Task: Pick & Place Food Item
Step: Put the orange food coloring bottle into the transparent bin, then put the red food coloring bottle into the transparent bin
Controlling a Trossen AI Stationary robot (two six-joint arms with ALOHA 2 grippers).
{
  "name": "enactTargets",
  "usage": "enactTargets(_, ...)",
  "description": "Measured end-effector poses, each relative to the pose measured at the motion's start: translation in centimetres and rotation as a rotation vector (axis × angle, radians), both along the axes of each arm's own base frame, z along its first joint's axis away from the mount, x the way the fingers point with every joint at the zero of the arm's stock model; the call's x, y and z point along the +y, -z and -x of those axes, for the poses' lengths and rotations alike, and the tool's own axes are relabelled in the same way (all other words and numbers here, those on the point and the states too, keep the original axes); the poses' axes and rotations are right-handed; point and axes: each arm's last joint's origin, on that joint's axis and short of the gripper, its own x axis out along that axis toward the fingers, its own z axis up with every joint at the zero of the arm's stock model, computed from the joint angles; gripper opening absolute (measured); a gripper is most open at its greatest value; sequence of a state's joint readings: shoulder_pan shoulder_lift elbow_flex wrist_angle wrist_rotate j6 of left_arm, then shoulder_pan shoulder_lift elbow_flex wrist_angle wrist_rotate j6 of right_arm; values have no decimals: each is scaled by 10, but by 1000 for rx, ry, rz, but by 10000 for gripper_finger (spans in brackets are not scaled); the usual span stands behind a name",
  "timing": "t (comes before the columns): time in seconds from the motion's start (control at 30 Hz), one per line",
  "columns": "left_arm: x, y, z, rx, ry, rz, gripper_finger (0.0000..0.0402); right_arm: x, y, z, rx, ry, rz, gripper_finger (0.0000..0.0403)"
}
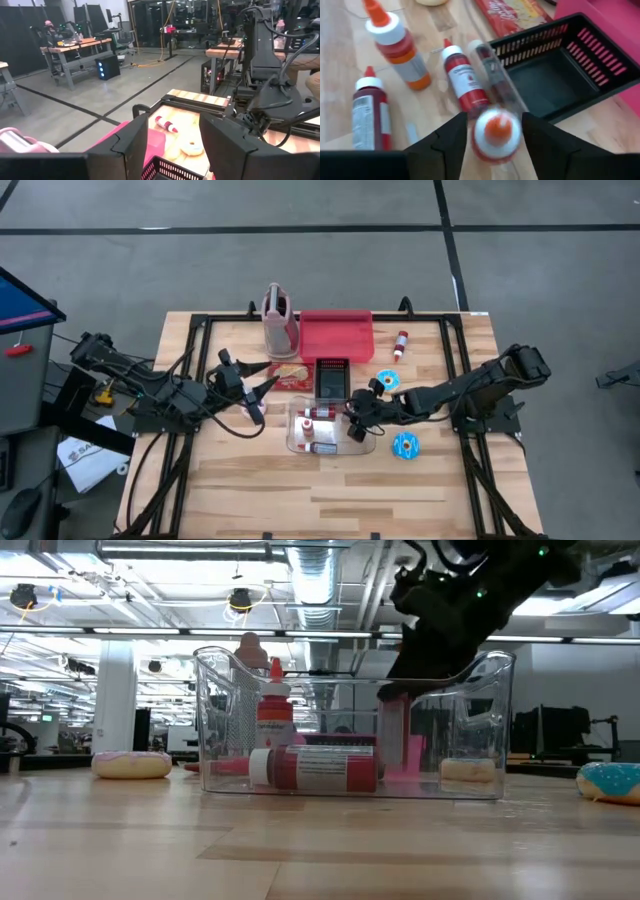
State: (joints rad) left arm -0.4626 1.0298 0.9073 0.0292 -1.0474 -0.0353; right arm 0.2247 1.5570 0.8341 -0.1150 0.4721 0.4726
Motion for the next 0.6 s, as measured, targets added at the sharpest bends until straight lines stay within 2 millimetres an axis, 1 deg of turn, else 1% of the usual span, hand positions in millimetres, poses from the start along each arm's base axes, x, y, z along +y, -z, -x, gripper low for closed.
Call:
enactTargets(0.2, 0, 0, 0, 0, -1, 0, 175, -6, -2, -3, -31, 21, -7, 210)
enactTargets(0.27, 0, 0, 0, -1, -13, -1, 176, -7, -7, -3, -48, 27, -12, 216)
enactTargets(0.33, 1, 0, 0, -2, -30, -2, 177, -10, -21, -3, -99, 37, -25, 218)
enactTargets(0.43, 2, 0, 1, 1, -56, -6, 177, -13, -54, 5, -197, 47, -40, 218)
enactTargets(0.5, 4, 1, 0, 12, -68, -12, 177, -17, -75, 17, -239, 72, -16, 216)
enactTargets(0.6, 11, 5, -2, 48, -98, -25, 177, -32, -99, 42, -213, 159, 43, 215)
